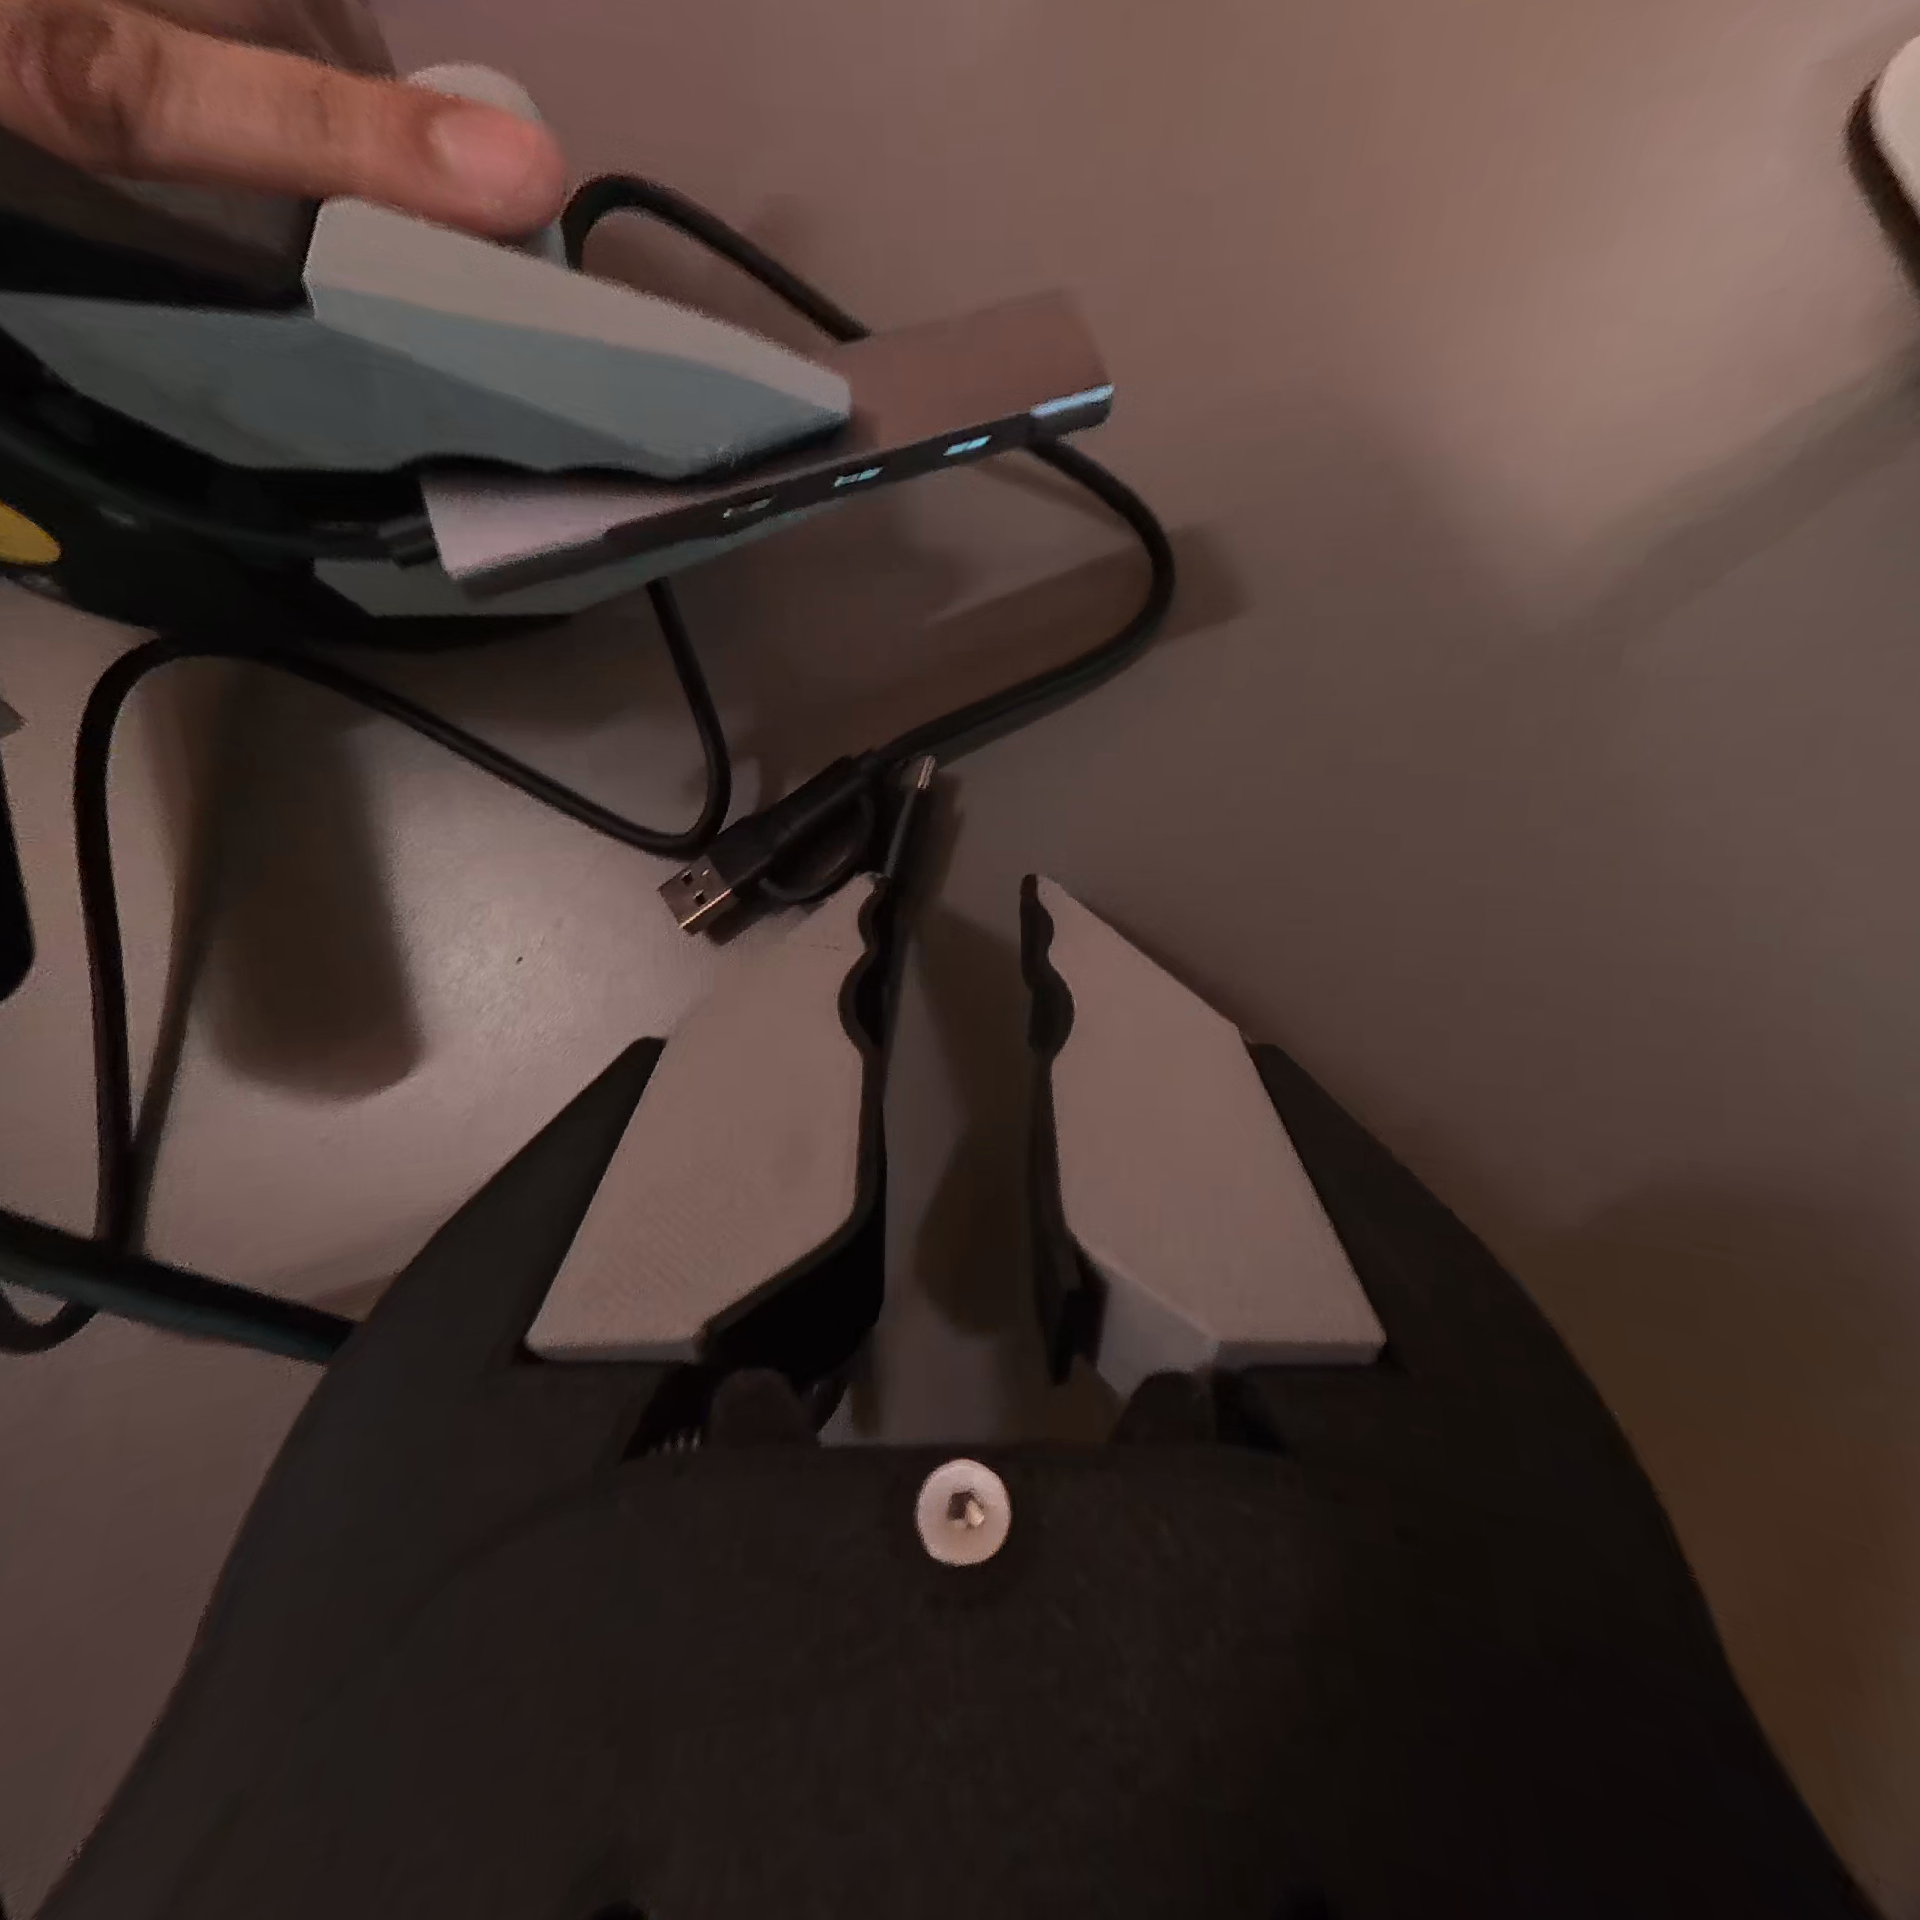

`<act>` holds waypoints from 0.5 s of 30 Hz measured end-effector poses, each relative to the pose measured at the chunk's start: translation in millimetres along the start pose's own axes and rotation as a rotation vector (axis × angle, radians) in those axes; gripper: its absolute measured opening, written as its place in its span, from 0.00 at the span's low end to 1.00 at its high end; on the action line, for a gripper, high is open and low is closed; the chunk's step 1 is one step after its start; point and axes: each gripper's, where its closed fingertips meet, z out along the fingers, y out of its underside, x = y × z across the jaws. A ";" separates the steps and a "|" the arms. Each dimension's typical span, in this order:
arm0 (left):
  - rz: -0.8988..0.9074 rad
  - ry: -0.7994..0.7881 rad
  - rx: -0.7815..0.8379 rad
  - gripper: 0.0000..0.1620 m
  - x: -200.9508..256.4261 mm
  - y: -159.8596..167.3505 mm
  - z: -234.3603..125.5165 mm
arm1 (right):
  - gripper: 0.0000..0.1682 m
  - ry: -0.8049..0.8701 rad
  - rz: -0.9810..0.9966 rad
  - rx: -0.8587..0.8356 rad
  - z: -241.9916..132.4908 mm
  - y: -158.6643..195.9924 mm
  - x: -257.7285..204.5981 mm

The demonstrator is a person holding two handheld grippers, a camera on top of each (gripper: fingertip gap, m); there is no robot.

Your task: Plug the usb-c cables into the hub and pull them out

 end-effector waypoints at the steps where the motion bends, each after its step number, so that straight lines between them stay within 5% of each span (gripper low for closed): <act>1: -0.006 -0.001 0.000 0.05 -0.6 0.5 0.1 | 0.13 -0.013 -0.006 -0.017 0.3 2.9 -2.7; 15: -0.031 0.006 0.000 0.04 -0.6 3.4 1.1 | 0.02 0.073 -0.150 -0.015 7.8 4.5 -4.1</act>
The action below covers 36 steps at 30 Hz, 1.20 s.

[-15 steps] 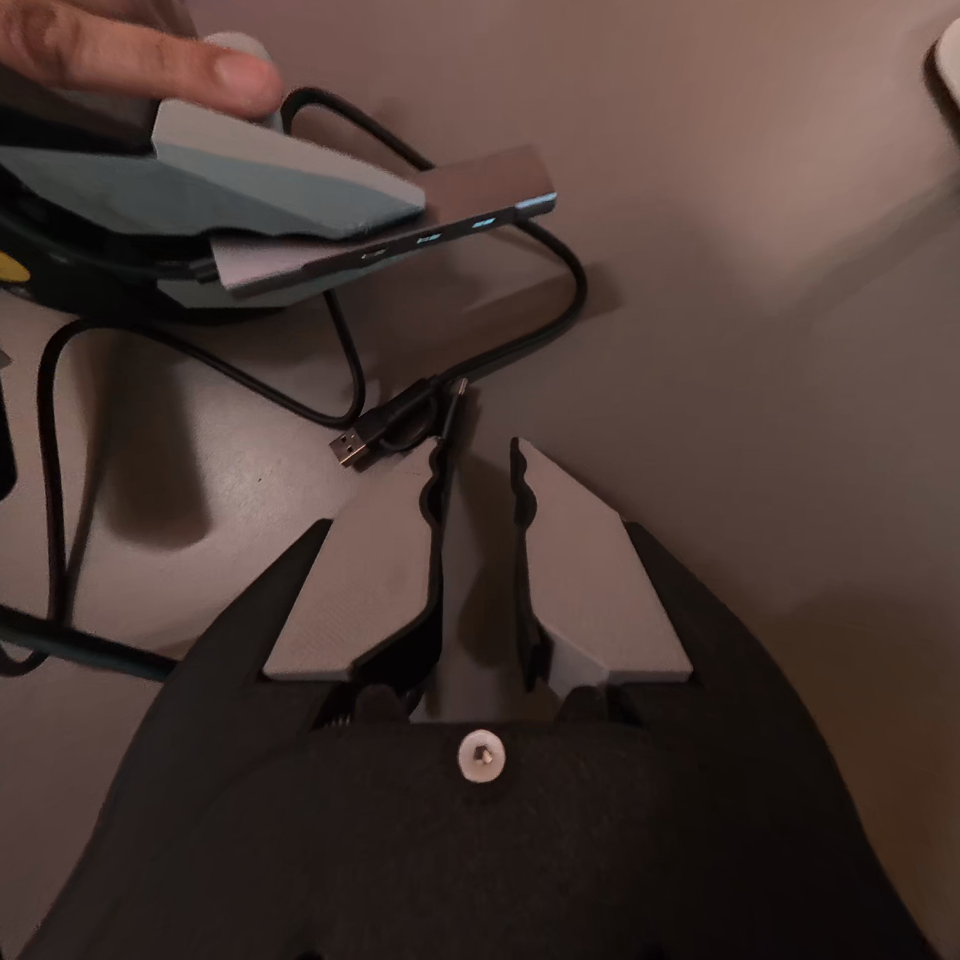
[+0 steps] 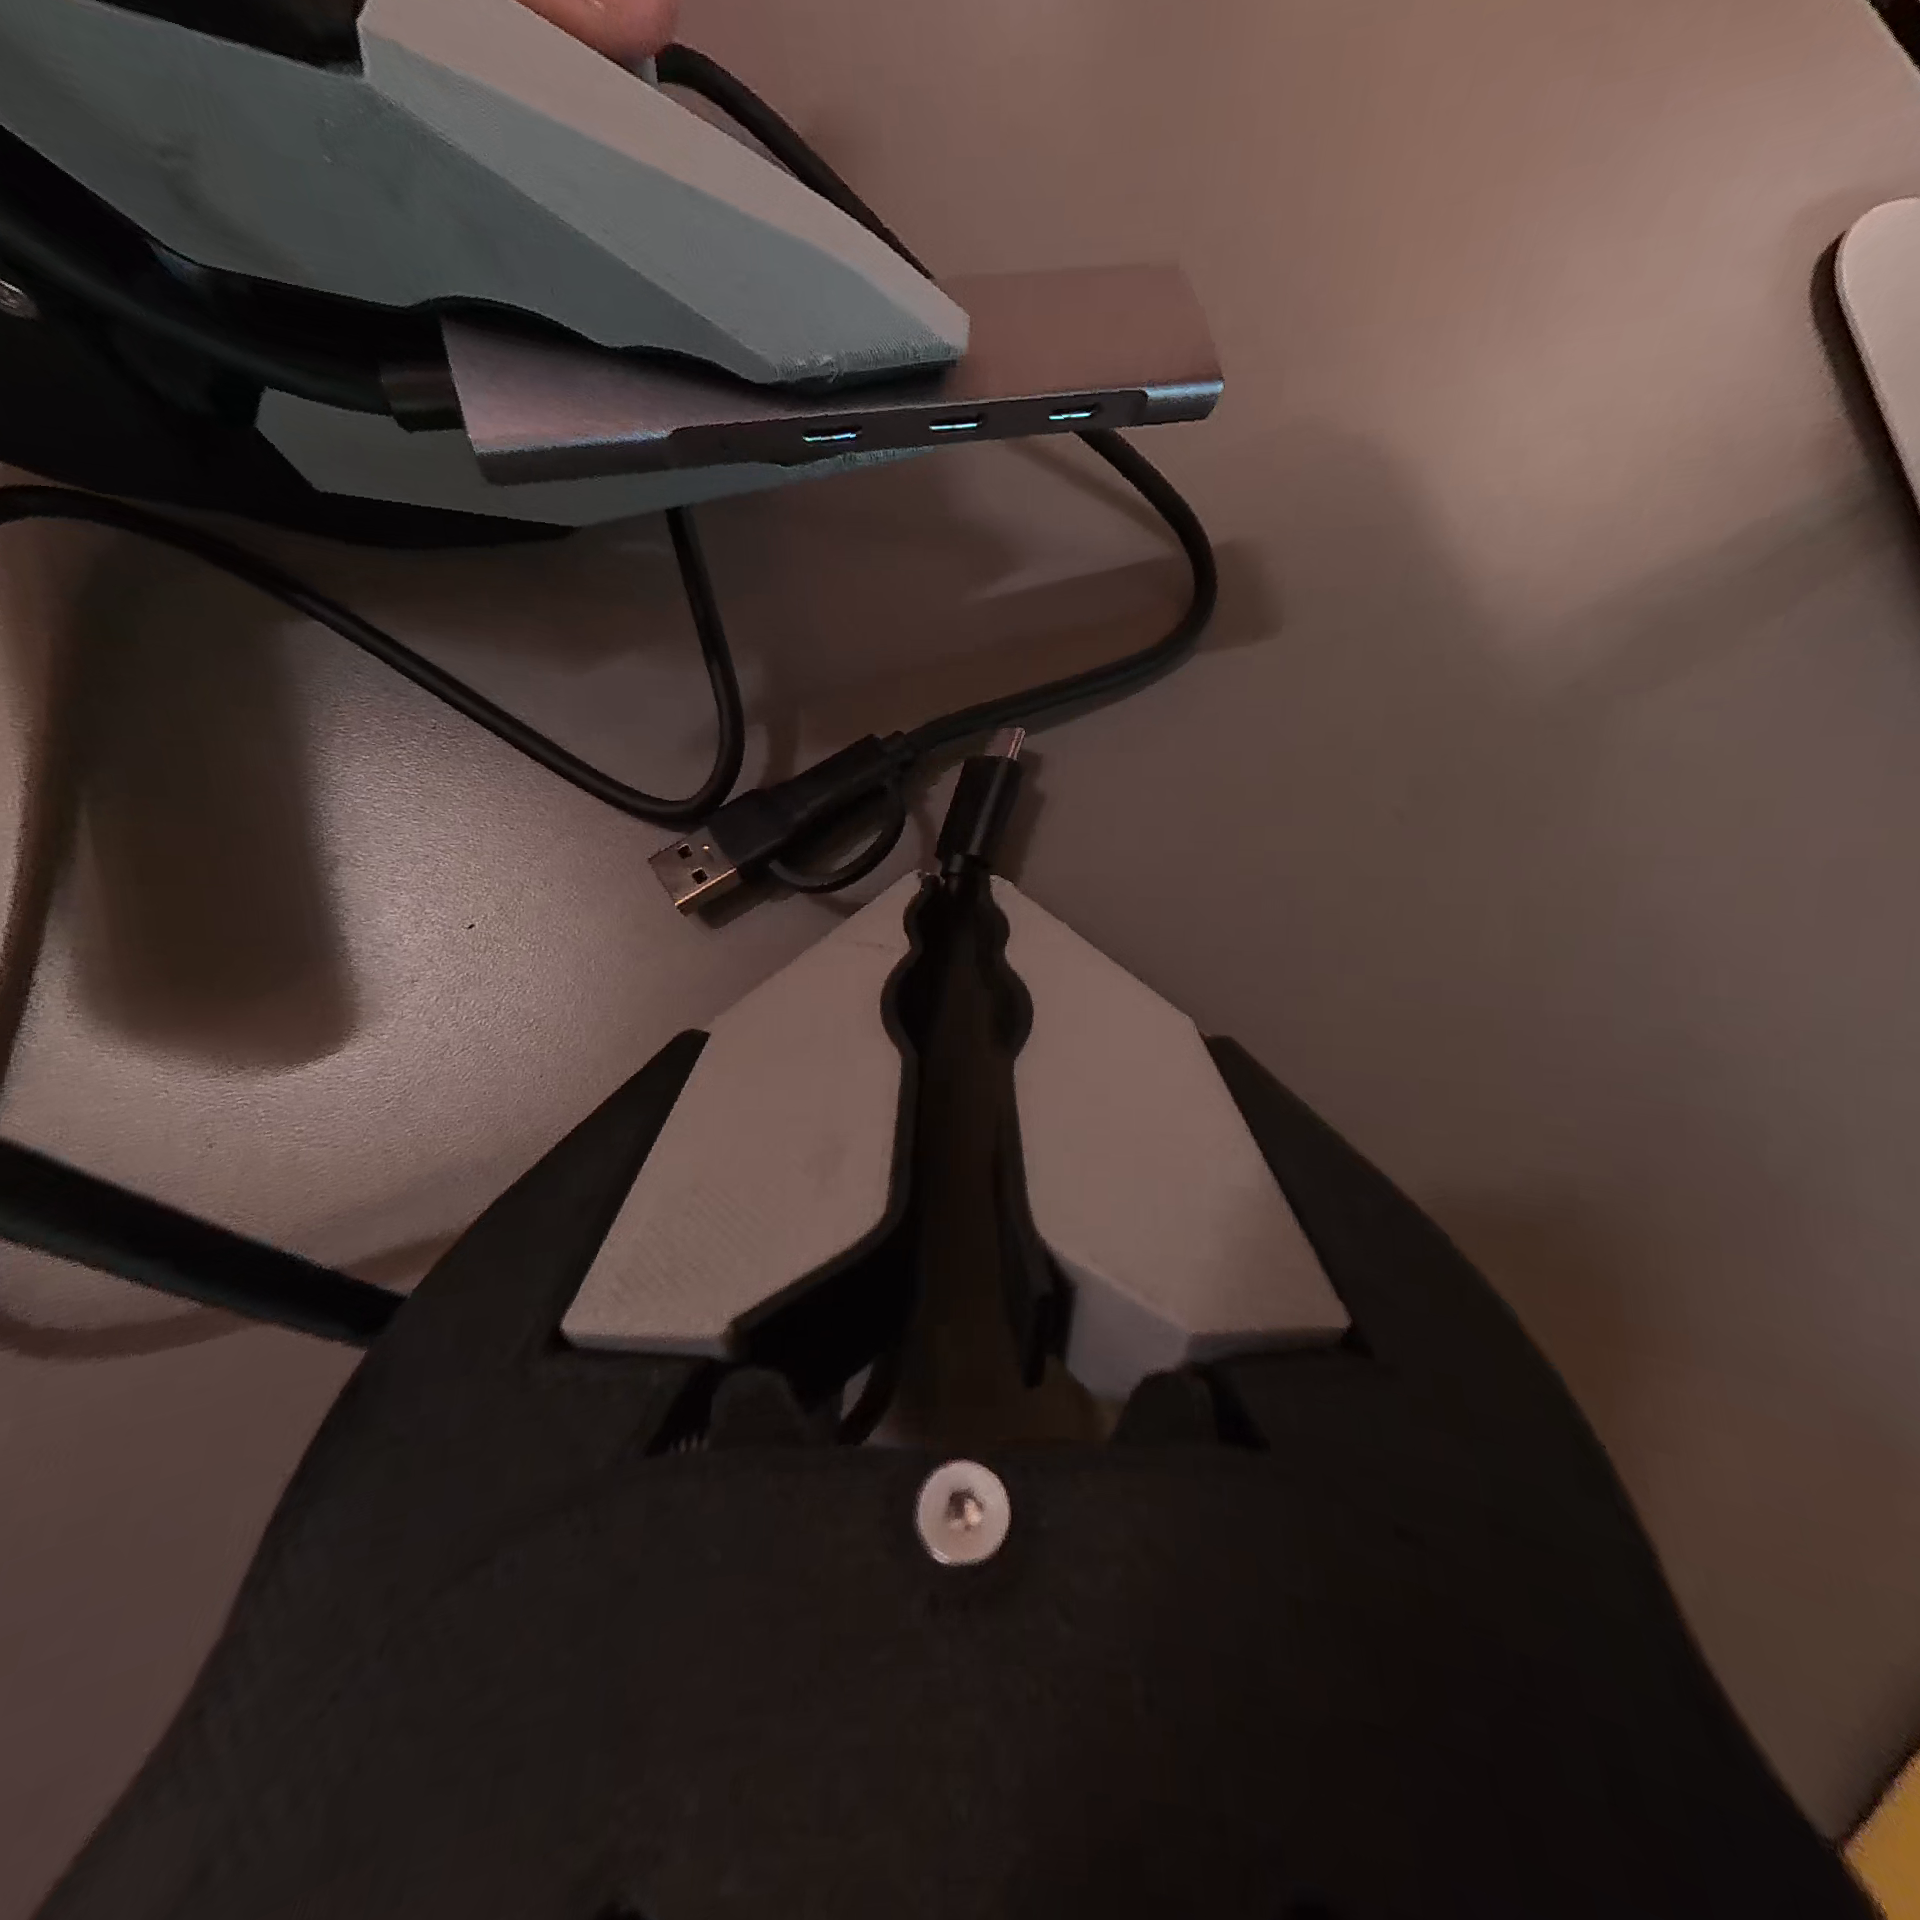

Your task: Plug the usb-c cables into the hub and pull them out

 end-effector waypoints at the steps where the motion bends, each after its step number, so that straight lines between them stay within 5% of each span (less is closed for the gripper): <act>1: 0.001 -0.001 0.000 0.04 0.0 0.2 0.1 | 0.02 -0.001 0.004 0.002 -0.9 -1.3 -0.2; 9: 0.073 -0.132 0.035 0.05 -20.3 -9.1 -3.8 | 0.01 -0.388 0.190 0.240 -40.7 -42.1 -37.3; 36: 0.082 -0.241 0.151 0.05 -42.2 -35.6 -16.9 | 0.00 -0.439 0.211 0.278 -68.1 -47.1 -36.7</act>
